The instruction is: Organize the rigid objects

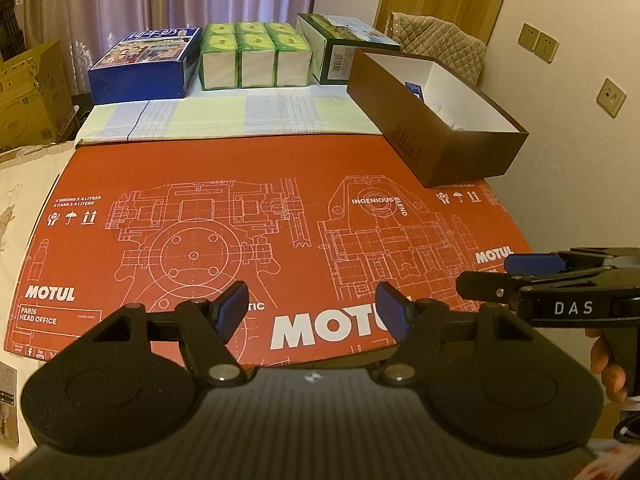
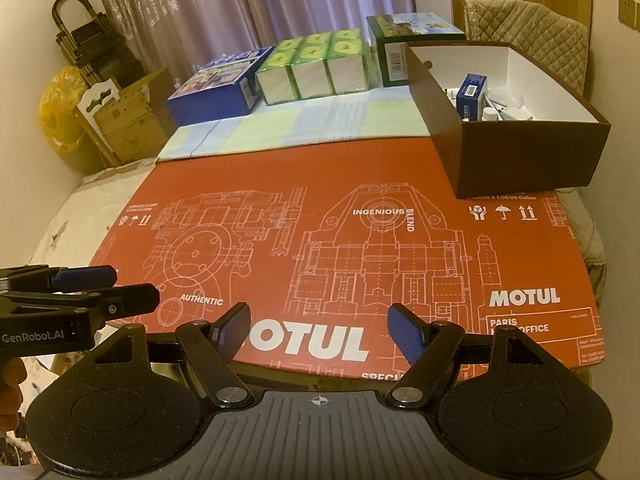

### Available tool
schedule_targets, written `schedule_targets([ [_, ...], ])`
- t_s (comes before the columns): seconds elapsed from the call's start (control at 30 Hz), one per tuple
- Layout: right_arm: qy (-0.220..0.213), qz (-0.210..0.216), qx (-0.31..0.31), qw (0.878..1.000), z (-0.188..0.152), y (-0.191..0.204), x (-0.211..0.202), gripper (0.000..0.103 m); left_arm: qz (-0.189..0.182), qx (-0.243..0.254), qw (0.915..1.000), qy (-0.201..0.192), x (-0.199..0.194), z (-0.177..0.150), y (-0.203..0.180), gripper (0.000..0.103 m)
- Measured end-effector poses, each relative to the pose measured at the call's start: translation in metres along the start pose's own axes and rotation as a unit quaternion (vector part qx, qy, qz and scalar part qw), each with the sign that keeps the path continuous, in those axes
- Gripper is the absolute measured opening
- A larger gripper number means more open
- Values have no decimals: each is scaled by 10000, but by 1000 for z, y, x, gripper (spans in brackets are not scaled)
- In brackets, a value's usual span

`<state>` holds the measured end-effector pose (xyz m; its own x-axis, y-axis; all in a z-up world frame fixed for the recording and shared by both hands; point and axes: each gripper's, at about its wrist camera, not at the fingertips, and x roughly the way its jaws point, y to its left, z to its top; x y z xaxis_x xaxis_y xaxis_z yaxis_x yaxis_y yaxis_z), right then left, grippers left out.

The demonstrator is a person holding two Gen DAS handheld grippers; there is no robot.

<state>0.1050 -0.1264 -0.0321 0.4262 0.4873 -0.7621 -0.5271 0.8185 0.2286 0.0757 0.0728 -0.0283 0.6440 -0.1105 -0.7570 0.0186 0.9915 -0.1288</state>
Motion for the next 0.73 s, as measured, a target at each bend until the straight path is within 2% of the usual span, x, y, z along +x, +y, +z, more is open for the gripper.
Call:
schedule_targets([
  [0.73,75,27,-48,10000,4,0,7,73,18,-23,10000,-2,5,2,1,67],
])
